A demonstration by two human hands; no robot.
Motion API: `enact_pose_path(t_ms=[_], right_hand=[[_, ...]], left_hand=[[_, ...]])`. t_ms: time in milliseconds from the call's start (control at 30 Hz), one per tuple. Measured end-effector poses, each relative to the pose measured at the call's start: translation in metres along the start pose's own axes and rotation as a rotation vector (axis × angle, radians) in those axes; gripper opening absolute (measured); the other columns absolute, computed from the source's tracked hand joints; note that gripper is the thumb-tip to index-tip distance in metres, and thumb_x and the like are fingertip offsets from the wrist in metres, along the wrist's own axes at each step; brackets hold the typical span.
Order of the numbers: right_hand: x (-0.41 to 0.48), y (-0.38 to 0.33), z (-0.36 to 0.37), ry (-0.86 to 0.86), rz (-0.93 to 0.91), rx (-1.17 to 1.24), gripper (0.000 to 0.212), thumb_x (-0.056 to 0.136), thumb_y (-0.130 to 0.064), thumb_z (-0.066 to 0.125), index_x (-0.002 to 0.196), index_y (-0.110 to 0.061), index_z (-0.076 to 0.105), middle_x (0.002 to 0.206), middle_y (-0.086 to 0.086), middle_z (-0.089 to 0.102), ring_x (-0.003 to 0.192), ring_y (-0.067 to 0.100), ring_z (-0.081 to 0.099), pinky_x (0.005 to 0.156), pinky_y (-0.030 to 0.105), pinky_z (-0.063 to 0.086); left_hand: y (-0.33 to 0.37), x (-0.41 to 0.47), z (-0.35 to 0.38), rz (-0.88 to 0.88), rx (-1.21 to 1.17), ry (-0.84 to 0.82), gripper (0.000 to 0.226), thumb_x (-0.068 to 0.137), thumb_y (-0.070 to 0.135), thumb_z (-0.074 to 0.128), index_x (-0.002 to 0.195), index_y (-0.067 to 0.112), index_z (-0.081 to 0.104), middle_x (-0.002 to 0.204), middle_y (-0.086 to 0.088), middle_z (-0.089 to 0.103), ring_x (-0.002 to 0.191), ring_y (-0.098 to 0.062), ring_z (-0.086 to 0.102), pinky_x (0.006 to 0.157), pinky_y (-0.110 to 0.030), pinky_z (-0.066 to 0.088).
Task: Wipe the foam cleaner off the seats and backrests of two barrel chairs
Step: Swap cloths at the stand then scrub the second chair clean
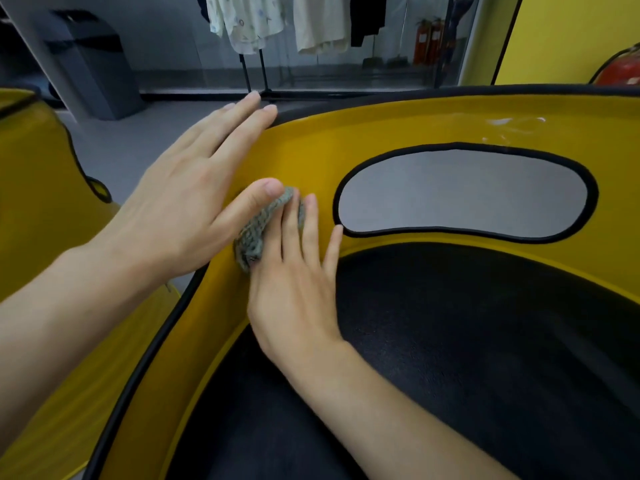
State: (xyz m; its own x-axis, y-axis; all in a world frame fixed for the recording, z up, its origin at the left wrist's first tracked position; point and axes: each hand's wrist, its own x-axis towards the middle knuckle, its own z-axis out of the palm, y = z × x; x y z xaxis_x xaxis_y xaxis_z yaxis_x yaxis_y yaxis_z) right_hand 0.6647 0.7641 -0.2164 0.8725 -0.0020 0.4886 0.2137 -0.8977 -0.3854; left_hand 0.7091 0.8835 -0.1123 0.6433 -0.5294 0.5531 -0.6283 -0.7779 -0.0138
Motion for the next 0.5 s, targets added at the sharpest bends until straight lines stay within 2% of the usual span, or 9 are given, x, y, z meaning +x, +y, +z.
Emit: enact_pose_path(t_ms=[67, 200, 300, 367, 500], right_hand=[[0.01, 0.011, -0.001, -0.013, 0.007, -0.013, 0.076, 0.103, -0.03, 0.037, 0.159, -0.013, -0.012, 0.167, 0.008, -0.018, 0.15, 0.029, -0.027, 0.118, 0.066, -0.005], [0.053, 0.037, -0.026, 0.102, 0.191, -0.032, 0.076, 0.103, -0.028, 0.038, 0.16, -0.014, -0.01, 0.167, 0.006, -0.018, 0.151, 0.03, -0.024, 0.119, 0.067, -0.002], [0.071, 0.045, -0.04, 0.185, 0.286, -0.002, 0.075, 0.103, -0.028, 0.04, 0.161, -0.013, -0.005, 0.168, 0.007, -0.016, 0.152, 0.032, -0.021, 0.119, 0.067, -0.001], [0.066, 0.035, -0.036, 0.184, 0.272, 0.031, 0.073, 0.103, -0.027, 0.039, 0.161, -0.012, -0.003, 0.168, 0.007, -0.014, 0.152, 0.032, -0.021, 0.119, 0.067, 0.0], [0.018, -0.006, -0.009, 0.091, 0.057, 0.089, 0.073, 0.103, -0.028, 0.04, 0.161, -0.014, -0.002, 0.168, 0.008, -0.012, 0.152, 0.03, -0.022, 0.119, 0.065, 0.0]], left_hand=[[0.0, 0.0, 0.001, -0.008, 0.0, 0.013, 0.071, 0.103, 0.061, 0.03, 0.163, 0.024, 0.019, 0.17, 0.003, 0.015, 0.156, -0.014, 0.013, 0.122, -0.027, 0.011], [-0.001, -0.001, 0.001, -0.011, 0.01, 0.005, 0.073, 0.103, 0.064, 0.029, 0.163, 0.023, 0.019, 0.17, 0.003, 0.016, 0.156, -0.013, 0.014, 0.119, -0.019, 0.006], [-0.001, -0.001, -0.001, 0.0, 0.018, -0.006, 0.073, 0.103, 0.064, 0.029, 0.163, 0.022, 0.019, 0.17, 0.001, 0.016, 0.156, -0.015, 0.014, 0.122, -0.024, 0.01], [-0.001, -0.001, -0.002, 0.002, 0.024, -0.012, 0.074, 0.103, 0.064, 0.03, 0.163, 0.022, 0.019, 0.17, 0.0, 0.015, 0.156, -0.017, 0.015, 0.124, -0.031, 0.014], [0.001, 0.0, -0.001, -0.009, 0.019, -0.003, 0.075, 0.1, 0.061, 0.037, 0.163, 0.025, 0.018, 0.17, 0.002, 0.014, 0.156, -0.016, 0.015, 0.124, -0.035, 0.017]])
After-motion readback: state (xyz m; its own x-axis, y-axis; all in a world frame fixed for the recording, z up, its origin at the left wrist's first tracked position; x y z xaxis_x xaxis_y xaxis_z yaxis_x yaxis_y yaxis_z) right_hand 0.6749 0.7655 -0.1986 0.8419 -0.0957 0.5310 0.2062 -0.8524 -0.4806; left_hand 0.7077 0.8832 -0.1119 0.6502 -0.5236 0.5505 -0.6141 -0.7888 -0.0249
